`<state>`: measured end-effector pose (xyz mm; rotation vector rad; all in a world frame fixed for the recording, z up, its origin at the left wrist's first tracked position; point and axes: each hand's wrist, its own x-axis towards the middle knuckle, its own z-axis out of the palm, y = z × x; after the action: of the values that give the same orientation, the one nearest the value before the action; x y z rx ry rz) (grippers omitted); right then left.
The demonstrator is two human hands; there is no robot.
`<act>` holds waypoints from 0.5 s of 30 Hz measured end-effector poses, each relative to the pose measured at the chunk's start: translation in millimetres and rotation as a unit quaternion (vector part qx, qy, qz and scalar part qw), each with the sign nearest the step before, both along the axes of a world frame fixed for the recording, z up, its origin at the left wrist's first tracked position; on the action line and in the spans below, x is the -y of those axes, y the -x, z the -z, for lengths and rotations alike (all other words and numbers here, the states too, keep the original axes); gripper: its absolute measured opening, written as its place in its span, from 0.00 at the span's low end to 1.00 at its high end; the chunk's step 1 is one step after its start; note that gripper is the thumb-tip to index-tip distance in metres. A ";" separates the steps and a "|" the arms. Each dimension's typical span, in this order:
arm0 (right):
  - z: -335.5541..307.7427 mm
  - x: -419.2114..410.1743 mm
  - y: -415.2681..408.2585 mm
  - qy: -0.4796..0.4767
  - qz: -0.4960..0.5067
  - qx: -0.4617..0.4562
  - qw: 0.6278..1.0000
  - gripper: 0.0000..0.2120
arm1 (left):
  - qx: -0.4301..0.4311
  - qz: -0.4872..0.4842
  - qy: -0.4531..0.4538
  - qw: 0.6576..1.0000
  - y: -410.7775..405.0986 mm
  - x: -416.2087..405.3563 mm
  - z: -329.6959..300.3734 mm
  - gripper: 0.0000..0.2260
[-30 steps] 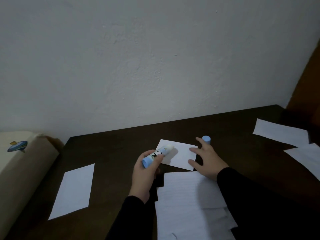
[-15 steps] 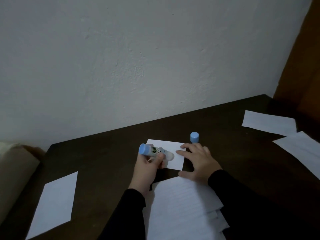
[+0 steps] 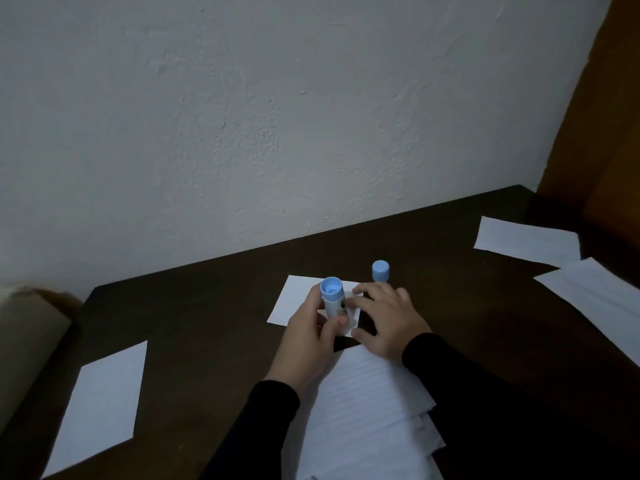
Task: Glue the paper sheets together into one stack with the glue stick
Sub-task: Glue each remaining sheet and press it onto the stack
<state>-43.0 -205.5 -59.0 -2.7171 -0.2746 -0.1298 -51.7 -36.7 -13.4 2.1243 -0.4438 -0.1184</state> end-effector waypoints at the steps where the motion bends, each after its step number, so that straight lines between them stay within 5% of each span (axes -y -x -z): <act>1: -0.7 0.0 0.0 0.003 0.000 -0.004 1.000 0.25 | -0.004 0.000 0.001 1.000 -0.3 0.1 -0.3 0.18; 15: 3.1 -4.6 4.1 0.039 0.015 0.040 0.998 0.24 | -0.046 -0.091 -0.034 0.994 -19.4 -28.4 -2.9 0.26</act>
<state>-47.1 -200.9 -62.2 -2.7989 -0.2663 -0.2427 -32.3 -8.2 -10.4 2.2047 -0.1927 -0.1275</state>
